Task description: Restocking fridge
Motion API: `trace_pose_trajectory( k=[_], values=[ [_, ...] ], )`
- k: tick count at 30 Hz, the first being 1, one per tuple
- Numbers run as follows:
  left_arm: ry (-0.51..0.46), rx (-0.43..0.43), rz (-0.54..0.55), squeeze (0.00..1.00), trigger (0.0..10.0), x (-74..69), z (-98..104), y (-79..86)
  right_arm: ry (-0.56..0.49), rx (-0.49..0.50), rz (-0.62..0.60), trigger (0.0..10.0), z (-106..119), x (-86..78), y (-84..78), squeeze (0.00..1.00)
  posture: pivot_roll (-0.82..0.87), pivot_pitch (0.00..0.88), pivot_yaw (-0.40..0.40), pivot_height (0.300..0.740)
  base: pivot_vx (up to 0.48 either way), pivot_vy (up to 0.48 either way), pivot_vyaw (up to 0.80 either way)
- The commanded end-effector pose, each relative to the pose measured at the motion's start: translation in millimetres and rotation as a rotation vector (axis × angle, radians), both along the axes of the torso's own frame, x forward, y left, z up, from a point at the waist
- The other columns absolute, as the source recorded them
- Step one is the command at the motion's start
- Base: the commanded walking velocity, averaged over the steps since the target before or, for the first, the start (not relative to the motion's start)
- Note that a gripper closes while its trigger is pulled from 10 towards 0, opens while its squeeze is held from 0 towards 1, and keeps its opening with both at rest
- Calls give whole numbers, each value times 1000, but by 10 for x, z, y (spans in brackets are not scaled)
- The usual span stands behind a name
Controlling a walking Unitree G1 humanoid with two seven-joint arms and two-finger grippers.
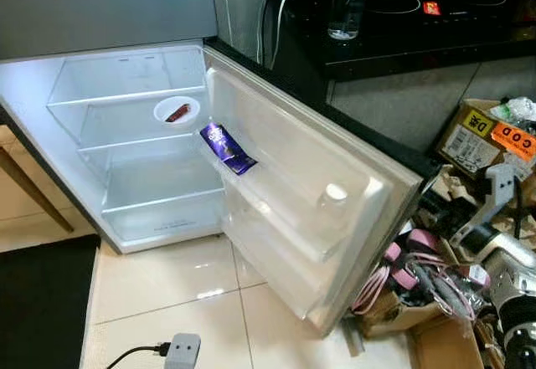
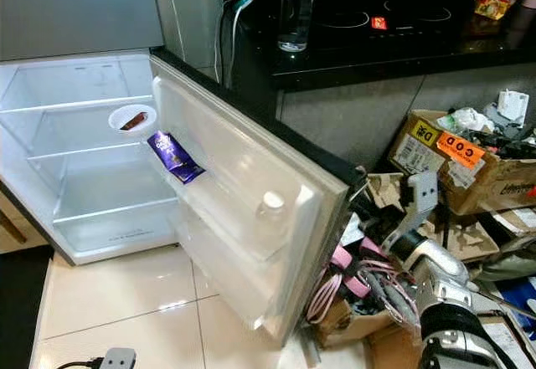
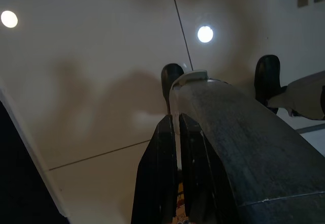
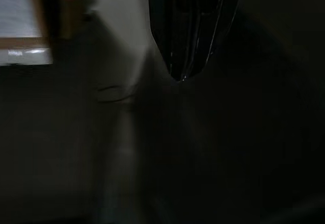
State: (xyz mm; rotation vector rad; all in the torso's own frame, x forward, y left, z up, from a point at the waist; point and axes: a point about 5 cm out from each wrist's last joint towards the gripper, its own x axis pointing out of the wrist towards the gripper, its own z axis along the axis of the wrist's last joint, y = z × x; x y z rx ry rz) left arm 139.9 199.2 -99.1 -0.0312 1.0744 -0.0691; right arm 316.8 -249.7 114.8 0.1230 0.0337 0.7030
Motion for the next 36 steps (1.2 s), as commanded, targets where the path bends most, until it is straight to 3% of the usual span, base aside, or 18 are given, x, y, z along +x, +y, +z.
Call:
trace_pose_trajectory(
  k=[1,3,4,5,7,11,15,16,18,21,24,30,36],
  values=[
    [43,9,-2,0,10000,-111,-35,35,30,-16,142,10000,-46,-71,136,0,-35,56,-18,740,0,0,0],
    [43,8,-3,0,10000,-112,-35,36,44,-10,367,10000,-13,-250,352,0,-36,61,-17,740,0,0,0],
    [43,8,-3,0,10000,-112,-35,36,44,-10,367,10000,-13,-250,352,0,-36,61,-17,740,0,0,0],
    [44,8,-3,0,10000,-113,-36,37,54,16,492,10000,25,-373,480,0,-36,61,-17,740,0,0,0],
    [46,9,-4,0,10000,-118,-37,37,53,70,613,10000,99,-491,649,0,-35,65,-18,740,0,0,0],
    [47,9,-2,0,10000,-123,-39,39,25,55,506,10000,55,-360,638,0,-32,65,-19,740,0,0,0],
    [51,10,4,0,10000,-144,-44,45,113,-117,-4,10000,-308,-75,366,0,-31,69,-18,740,0,0,0],
    [51,10,4,0,10000,-144,-44,45,113,-117,-4,10000,-308,-75,366,0,-31,69,-18,740,0,0,0],
    [53,11,5,0,10000,-149,-46,47,180,-148,-147,10000,-421,-88,267,0,-32,68,-18,740,0,0,0],
    [53,11,7,0,10000,-151,-46,49,240,-185,-229,10000,-534,-135,196,0,-32,69,-18,740,0,0,0],
    [54,11,11,0,10000,-153,-47,49,354,-323,-251,10000,-841,-324,170,0,-29,70,-17,740,0,0,771],
    [57,12,12,0,10000,-164,-50,50,440,-364,-292,10000,-1082,-469,142,0,-33,70,-15,740,0,0,740],
    [57,12,11,0,10000,-163,-51,44,576,-444,-379,10000,-1392,-733,86,0,-30,68,-17,740,0,0,738]
  ],
)
